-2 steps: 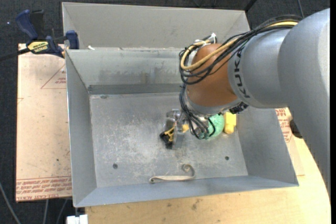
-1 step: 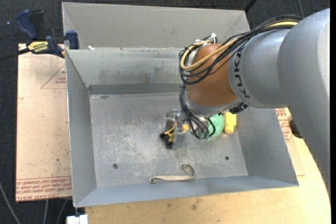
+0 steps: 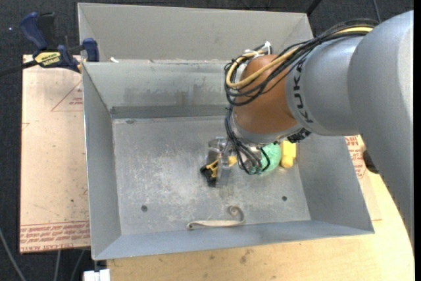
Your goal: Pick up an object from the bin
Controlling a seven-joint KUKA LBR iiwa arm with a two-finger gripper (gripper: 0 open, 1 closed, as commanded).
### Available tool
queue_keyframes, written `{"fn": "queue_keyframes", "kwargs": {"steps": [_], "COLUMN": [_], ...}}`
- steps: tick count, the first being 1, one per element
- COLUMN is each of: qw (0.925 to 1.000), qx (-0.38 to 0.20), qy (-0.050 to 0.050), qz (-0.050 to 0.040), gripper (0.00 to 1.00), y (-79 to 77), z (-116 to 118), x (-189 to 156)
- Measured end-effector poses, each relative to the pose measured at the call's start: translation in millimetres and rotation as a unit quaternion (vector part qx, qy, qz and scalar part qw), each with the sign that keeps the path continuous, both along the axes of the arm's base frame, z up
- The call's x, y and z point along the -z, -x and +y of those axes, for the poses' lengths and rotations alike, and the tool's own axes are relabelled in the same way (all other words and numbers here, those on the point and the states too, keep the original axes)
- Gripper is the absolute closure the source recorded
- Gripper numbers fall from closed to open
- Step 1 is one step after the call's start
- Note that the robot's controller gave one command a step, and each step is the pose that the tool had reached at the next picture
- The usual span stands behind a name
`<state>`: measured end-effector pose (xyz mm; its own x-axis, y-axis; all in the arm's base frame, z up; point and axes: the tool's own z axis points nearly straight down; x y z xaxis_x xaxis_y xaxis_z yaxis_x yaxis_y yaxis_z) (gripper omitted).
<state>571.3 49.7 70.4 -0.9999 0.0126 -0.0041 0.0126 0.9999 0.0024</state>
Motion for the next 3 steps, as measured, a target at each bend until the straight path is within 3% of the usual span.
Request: {"fn": "queue_keyframes", "kwargs": {"steps": [1, 2, 3], "qw": [1.0000, 0.9818, 0.9818], "qx": [0.000, -0.190, -0.190], "qy": [0.000, 0.001, 0.001], "qz": [0.0000, 0.0003, 0.0002], "gripper": [1.00, 1.00, 1.00], "y": [0.0, 4.7, 4.6], "z": [0.0, 7.7, 7.7], "x": [0.0, 0.2, 0.2]}}
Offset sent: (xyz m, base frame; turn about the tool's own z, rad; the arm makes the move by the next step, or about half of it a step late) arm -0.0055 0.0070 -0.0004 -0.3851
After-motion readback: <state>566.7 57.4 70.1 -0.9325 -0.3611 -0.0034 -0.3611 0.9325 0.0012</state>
